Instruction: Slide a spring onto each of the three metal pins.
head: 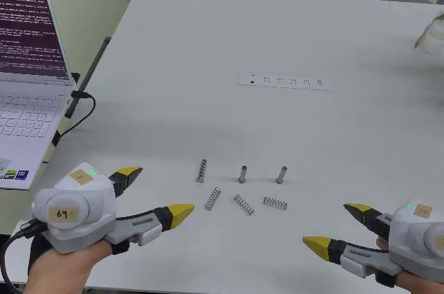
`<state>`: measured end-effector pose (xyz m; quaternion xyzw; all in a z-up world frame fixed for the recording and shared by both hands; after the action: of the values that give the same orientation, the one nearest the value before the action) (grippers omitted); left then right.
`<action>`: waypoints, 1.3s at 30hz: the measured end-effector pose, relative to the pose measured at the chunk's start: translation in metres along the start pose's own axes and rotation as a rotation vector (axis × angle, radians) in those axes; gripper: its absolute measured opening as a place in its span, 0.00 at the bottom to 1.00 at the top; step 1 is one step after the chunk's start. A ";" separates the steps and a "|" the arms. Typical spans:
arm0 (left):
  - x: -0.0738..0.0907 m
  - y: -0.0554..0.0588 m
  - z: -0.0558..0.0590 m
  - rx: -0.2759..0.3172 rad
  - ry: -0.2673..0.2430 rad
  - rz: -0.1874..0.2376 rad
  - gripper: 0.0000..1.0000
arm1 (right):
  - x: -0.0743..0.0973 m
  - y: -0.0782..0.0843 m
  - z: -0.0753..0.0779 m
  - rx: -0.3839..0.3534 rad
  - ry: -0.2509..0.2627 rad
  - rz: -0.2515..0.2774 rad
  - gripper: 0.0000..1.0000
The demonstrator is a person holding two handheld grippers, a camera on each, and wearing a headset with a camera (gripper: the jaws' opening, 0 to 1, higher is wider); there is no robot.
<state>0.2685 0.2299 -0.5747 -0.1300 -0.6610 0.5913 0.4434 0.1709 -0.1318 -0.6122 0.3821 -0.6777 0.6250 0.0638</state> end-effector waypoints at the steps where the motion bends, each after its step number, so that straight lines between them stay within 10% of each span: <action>1: 0.000 -0.001 0.001 0.000 0.000 0.000 0.70 | 0.000 0.000 0.000 0.001 -0.001 -0.001 0.69; 39: 0.010 0.003 -0.003 -0.029 0.004 -0.007 0.71 | -0.001 -0.002 -0.008 0.031 -0.022 -0.005 0.68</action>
<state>0.2638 0.2398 -0.5728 -0.1350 -0.6691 0.5799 0.4448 0.1698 -0.1239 -0.6095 0.3915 -0.6675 0.6312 0.0521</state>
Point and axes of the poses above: the centre of the closed fingertips' face, and the gripper's own axes: x roughly backward along the fingers, z roughly to its right, y roughly out of its underside, the point moved 10 cm from there along x, roughly backward along the fingers, and after that the axes turned 3 degrees about -x, right-handed, at the moved point
